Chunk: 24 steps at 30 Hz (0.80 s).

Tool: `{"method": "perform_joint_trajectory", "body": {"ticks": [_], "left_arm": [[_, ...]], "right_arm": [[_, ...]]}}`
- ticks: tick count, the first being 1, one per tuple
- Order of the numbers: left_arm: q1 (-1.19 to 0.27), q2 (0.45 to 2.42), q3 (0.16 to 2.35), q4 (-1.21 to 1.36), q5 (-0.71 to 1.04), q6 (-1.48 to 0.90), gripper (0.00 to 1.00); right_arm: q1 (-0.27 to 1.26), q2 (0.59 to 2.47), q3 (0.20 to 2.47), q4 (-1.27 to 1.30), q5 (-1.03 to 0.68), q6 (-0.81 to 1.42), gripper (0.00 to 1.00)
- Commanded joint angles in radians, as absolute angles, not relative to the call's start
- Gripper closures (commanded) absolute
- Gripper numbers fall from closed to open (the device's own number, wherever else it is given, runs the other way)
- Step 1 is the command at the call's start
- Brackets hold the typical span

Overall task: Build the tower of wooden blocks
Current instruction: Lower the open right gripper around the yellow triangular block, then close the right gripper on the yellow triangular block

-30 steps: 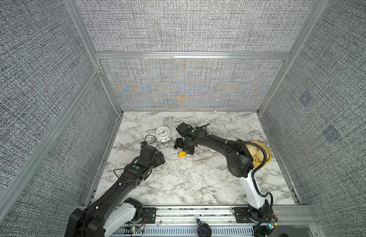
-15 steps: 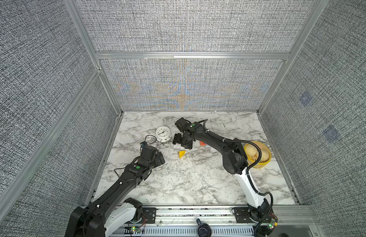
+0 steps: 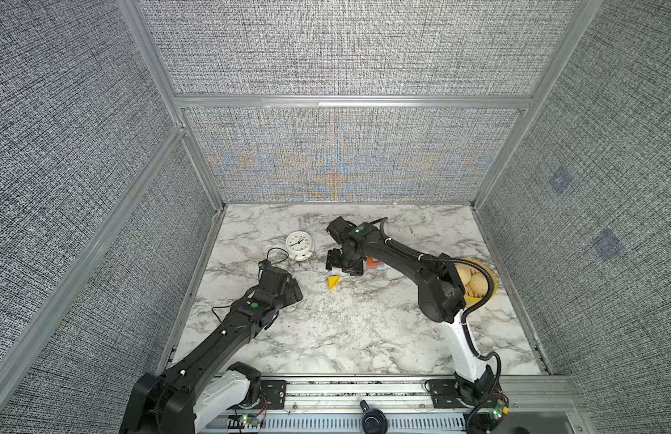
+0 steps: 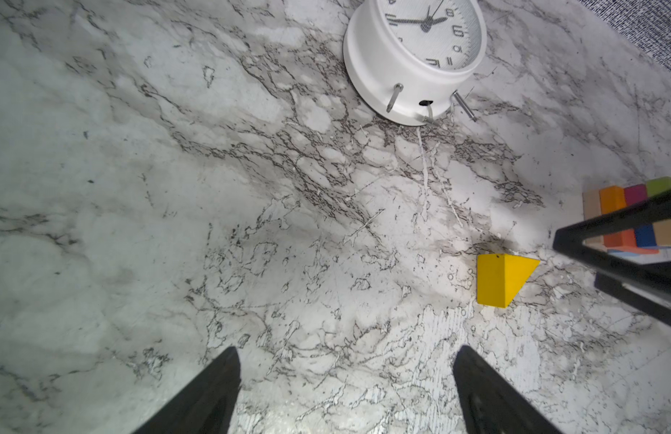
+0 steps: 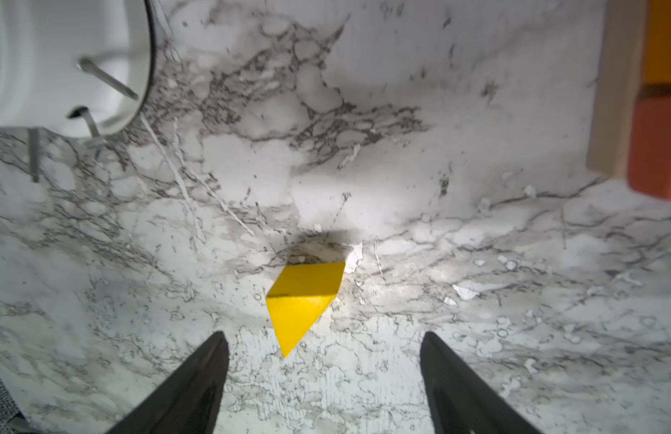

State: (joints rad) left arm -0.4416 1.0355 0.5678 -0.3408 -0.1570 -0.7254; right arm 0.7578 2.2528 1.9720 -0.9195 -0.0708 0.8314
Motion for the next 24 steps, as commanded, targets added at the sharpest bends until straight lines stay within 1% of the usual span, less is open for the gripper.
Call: {"method": "perform_joint_trajectory", "body": {"ticks": [1, 16, 20, 24], "left_arm": [[-0.441, 1.042, 0.568, -0.322, -0.155, -0.713, 0.11], [-0.440, 1.038, 0.566, -0.322, -0.157, -0.712, 0.11], [-0.440, 1.040, 0.566, -0.322, -0.155, -0.711, 0.11], [-0.440, 1.038, 0.566, -0.322, -0.155, -0.710, 0.11]], "right_arm": [[0.772, 2.255, 1.954, -0.877, -0.106, 0.837, 0.17], [0.779, 2.426, 2.187, -0.908, -0.147, 0.842, 0.18], [0.780, 2.439, 2.214, -0.915, -0.153, 0.836, 0.18], [0.781, 2.435, 2.239, -0.962, -0.131, 0.794, 0.21]]}}
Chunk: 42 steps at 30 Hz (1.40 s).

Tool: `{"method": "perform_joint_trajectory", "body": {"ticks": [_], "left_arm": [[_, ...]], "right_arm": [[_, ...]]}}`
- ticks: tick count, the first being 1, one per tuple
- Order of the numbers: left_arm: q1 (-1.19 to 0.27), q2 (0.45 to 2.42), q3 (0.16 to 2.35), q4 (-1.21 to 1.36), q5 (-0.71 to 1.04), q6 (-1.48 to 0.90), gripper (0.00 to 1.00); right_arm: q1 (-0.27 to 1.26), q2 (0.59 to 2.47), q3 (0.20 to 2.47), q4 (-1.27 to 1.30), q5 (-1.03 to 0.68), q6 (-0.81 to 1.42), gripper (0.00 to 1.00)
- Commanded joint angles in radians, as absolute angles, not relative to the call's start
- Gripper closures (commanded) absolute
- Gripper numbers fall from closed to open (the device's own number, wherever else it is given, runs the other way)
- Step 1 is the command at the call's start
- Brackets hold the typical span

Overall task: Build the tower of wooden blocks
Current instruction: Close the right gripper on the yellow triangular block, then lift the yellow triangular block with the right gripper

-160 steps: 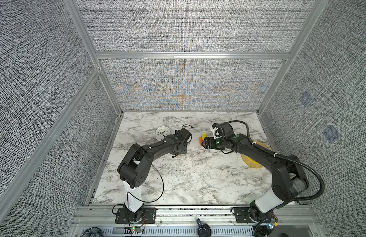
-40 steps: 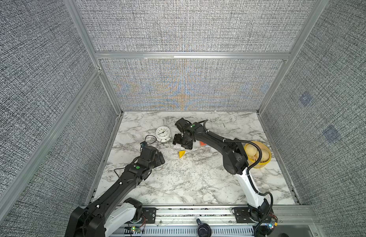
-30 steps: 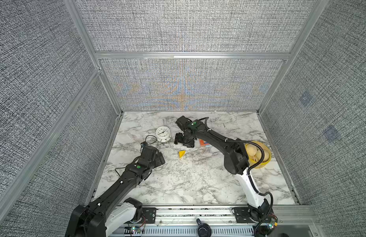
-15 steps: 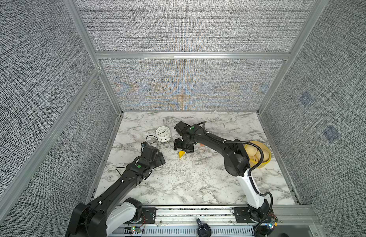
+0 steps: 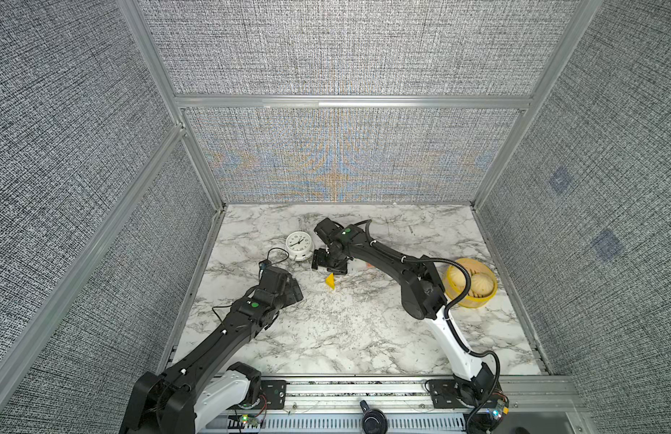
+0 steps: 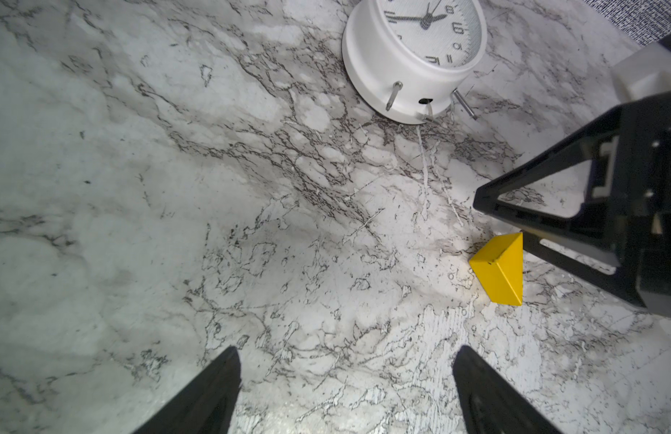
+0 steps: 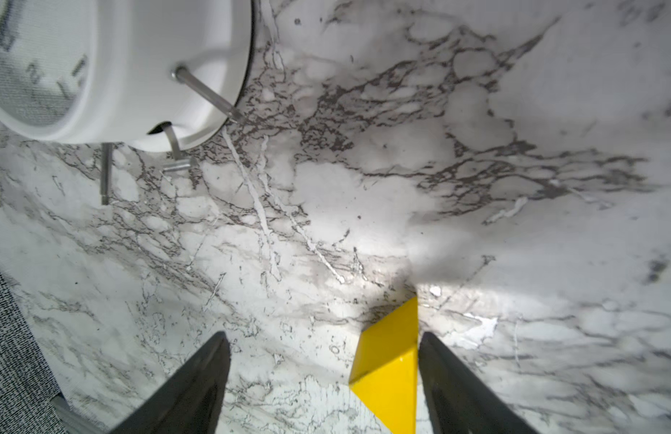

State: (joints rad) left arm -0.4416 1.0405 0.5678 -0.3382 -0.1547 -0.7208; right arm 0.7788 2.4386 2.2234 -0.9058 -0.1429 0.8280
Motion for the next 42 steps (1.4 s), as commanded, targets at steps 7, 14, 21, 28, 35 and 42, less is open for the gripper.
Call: {"method": "perform_joint_trajectory", "body": {"ticks": [7, 14, 21, 28, 35, 42], "left_arm": [[-0.441, 1.038, 0.566, -0.322, -0.159, -0.709, 0.11], [-0.440, 1.040, 0.563, -0.318, -0.163, -0.707, 0.10], [-0.440, 1.050, 0.563, -0.315, -0.165, -0.709, 0.10], [-0.441, 1.047, 0.563, -0.317, -0.163, -0.710, 0.10], [-0.441, 1.036, 0.560, -0.319, -0.161, -0.710, 0.10], [-0.440, 1.029, 0.558, -0.319, -0.160, -0.710, 0.10]], "right_arm": [[0.785, 2.436, 2.270, -1.109, -0.079, 0.661, 0.28], [0.818, 2.436, 2.272, -1.168, -0.016, 0.602, 0.28], [0.824, 2.449, 2.279, -1.168, 0.003, 0.627, 0.30], [0.829, 2.468, 2.293, -1.150, -0.005, 0.663, 0.36], [0.835, 2.501, 2.335, -1.164, 0.002, 0.672, 0.37], [0.834, 2.524, 2.373, -1.170, 0.019, 0.671, 0.39]]}}
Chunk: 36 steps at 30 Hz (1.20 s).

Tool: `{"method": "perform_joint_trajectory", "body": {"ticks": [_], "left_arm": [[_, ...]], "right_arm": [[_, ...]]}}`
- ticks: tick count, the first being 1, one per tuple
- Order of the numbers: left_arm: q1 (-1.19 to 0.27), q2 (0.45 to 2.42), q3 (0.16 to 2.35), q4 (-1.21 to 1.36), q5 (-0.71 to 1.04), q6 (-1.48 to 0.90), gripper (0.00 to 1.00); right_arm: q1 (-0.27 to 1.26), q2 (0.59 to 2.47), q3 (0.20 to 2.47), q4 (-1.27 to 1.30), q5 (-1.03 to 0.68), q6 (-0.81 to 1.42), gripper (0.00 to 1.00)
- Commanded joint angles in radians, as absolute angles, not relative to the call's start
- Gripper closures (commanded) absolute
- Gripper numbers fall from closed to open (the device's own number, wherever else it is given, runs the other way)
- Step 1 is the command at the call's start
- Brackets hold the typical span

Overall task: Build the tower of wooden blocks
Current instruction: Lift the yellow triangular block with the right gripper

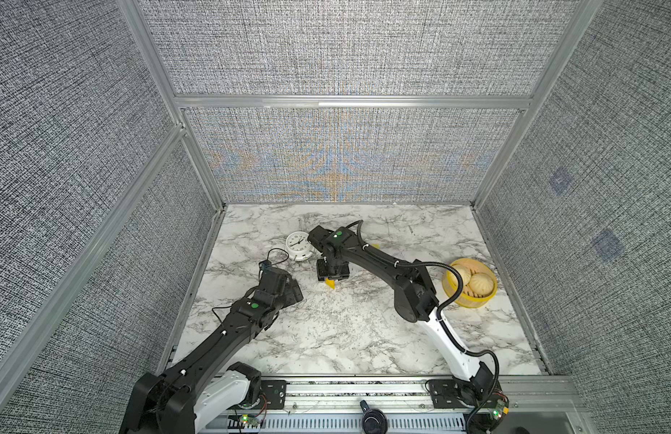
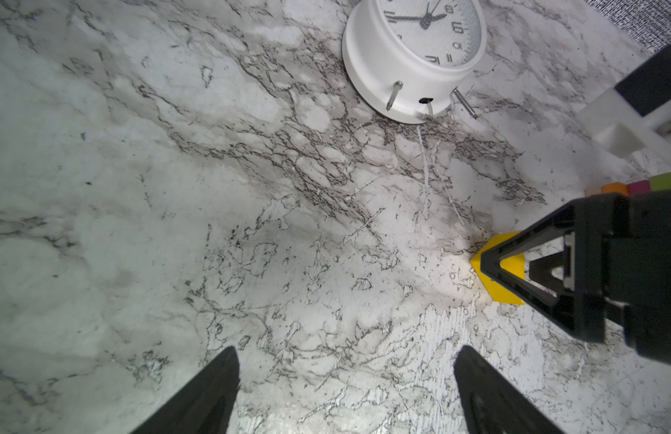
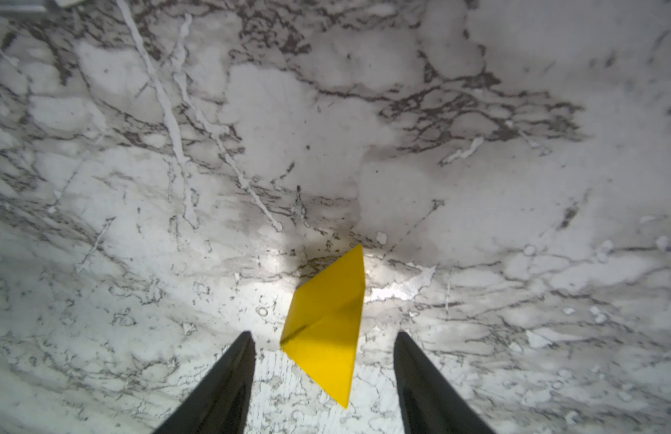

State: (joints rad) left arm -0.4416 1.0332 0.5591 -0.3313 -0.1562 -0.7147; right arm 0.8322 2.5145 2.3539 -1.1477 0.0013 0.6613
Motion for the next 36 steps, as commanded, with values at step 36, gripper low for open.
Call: {"method": "perform_joint_trajectory", "body": {"ticks": [36], "left_arm": [[-0.440, 1.057, 0.557, -0.310, -0.167, -0.713, 0.10]], "right_arm": [[0.835, 2.509, 2.321, -1.115, -0.011, 0.645, 0.74]]}}
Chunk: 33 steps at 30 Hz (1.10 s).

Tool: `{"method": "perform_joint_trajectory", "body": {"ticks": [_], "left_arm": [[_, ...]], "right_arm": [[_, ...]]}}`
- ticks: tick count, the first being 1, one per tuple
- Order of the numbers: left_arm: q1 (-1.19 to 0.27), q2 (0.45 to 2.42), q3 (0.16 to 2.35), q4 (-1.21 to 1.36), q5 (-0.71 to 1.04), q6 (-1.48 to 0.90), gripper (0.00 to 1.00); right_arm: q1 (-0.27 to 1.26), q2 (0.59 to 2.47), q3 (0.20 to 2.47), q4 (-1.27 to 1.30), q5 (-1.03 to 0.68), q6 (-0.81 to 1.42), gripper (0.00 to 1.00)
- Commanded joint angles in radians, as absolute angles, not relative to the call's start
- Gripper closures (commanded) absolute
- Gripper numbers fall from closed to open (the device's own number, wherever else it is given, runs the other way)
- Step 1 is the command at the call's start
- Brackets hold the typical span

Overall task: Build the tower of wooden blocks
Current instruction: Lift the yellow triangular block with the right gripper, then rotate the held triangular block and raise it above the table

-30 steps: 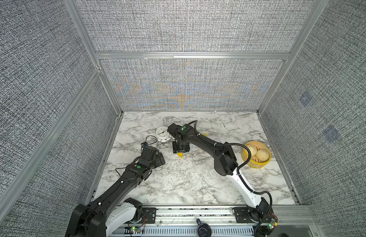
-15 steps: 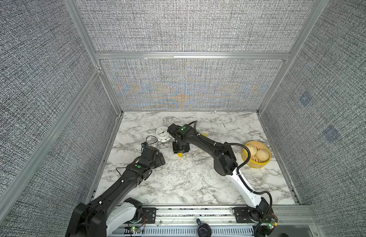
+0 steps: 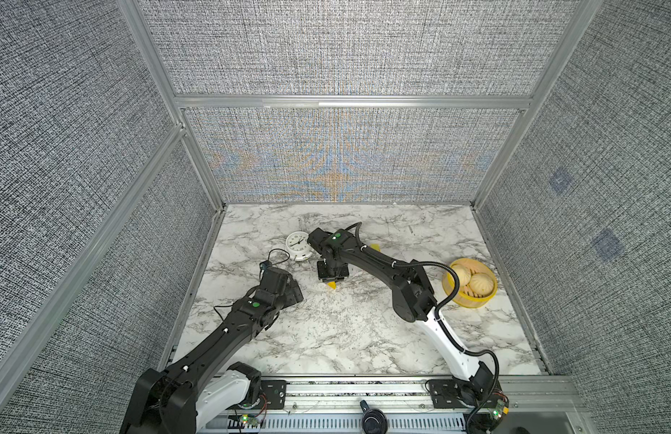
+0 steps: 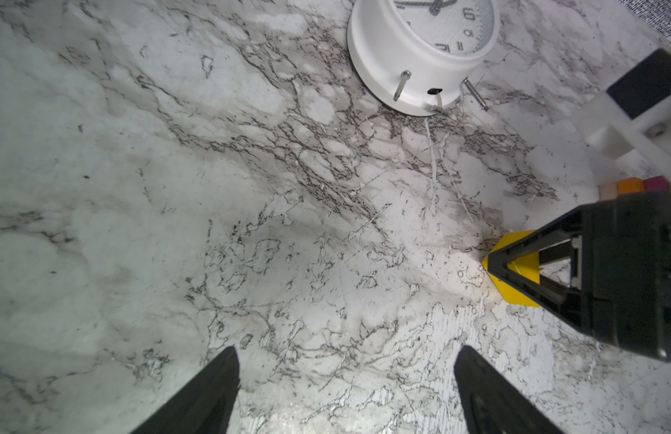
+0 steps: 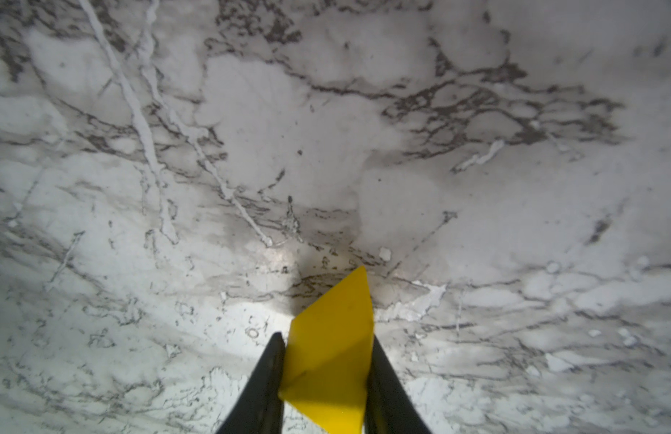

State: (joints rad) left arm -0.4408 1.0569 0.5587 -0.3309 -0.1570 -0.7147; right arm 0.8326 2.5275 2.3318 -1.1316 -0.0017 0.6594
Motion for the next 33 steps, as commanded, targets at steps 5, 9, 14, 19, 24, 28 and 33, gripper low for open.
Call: {"method": "perform_joint_trajectory", "body": {"ticks": [5, 9, 14, 19, 24, 28, 33], "left_arm": [[-0.439, 1.065, 0.549, -0.299, -0.172, -0.714, 0.10], [-0.439, 1.066, 0.546, -0.292, -0.178, -0.713, 0.10], [-0.440, 1.065, 0.538, -0.282, -0.187, -0.714, 0.10], [-0.439, 1.055, 0.524, -0.281, -0.196, -0.728, 0.10], [-0.439, 1.040, 0.500, -0.281, -0.216, -0.738, 0.10], [-0.439, 1.047, 0.491, -0.272, -0.219, -0.756, 0.10], [-0.439, 1.075, 0.492, -0.255, -0.214, -0.787, 0.10]], "right_arm": [[0.834, 2.444, 2.216, -0.994, -0.090, 0.615, 0.76], [0.832, 2.379, 2.091, -0.828, -0.202, 0.600, 0.76], [0.818, 2.364, 1.997, -0.655, -0.380, 0.593, 0.76], [0.805, 2.367, 1.928, -0.511, -0.496, 0.607, 0.76], [0.786, 2.389, 1.885, -0.417, -0.597, 0.617, 0.76], [0.781, 2.401, 1.890, -0.452, -0.586, 0.571, 0.75], [0.775, 2.403, 1.890, -0.505, -0.541, 0.528, 0.69]]}}
